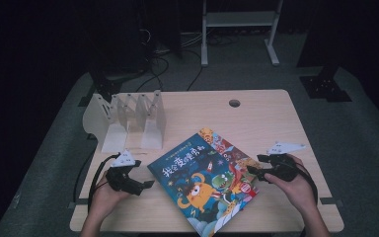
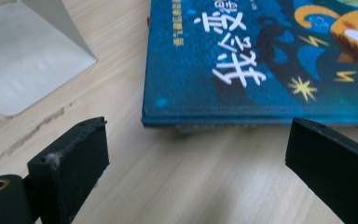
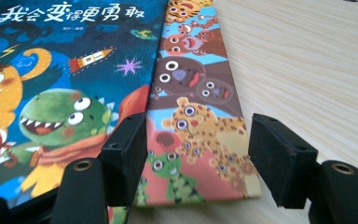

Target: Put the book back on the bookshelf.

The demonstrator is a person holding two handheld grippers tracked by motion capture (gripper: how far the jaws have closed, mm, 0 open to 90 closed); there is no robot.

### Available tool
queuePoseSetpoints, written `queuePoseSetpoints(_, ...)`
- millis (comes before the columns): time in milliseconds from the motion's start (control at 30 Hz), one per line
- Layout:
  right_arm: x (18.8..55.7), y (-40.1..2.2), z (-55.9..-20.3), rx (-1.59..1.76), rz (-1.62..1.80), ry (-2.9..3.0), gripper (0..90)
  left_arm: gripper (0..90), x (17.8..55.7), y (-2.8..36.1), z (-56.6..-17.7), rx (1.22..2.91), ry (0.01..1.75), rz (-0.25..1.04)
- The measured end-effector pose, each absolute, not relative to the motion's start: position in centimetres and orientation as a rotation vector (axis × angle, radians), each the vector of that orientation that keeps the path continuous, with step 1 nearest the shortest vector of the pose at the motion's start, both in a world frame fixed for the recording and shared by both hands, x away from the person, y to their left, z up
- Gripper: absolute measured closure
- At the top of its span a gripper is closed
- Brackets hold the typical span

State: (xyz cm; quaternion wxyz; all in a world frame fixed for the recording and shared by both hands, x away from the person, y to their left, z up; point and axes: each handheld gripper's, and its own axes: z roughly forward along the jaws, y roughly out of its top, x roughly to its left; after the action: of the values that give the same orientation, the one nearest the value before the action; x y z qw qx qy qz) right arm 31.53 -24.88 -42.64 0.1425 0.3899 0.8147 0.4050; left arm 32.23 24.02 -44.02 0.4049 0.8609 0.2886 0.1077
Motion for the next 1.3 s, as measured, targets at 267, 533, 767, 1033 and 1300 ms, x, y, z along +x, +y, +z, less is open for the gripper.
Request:
queuePoseSetpoints(267,30.1,-26.2,-43.0,1.14,1.154,2.351,35.6,5.1,33.0,23.1,-43.7,2.172,0.694,0.238)
queuePoseSetpoints(533,28.7,-27.1,-43.4,1.14,1.151,2.359,35.0,5.0,33.9,22.4,-44.1,2.173,0.695,0.192)
queuePoseSetpoints(767,27.9,-27.5,-43.7,1.128,1.158,2.369,34.1,5.0,34.1,21.3,-44.4,2.193,0.673,0.175)
queuePoseSetpoints(1033,27.2,-27.7,-43.7,1.118,1.16,2.376,33.5,3.0,34.2,21.0,-44.8,2.206,0.684,0.17)
queuePoseSetpoints(1300,26.5,-27.2,-45.0,1.1,1.116,2.438,31.7,2.9,34.1,21.0,-44.8,2.204,0.691,0.168)
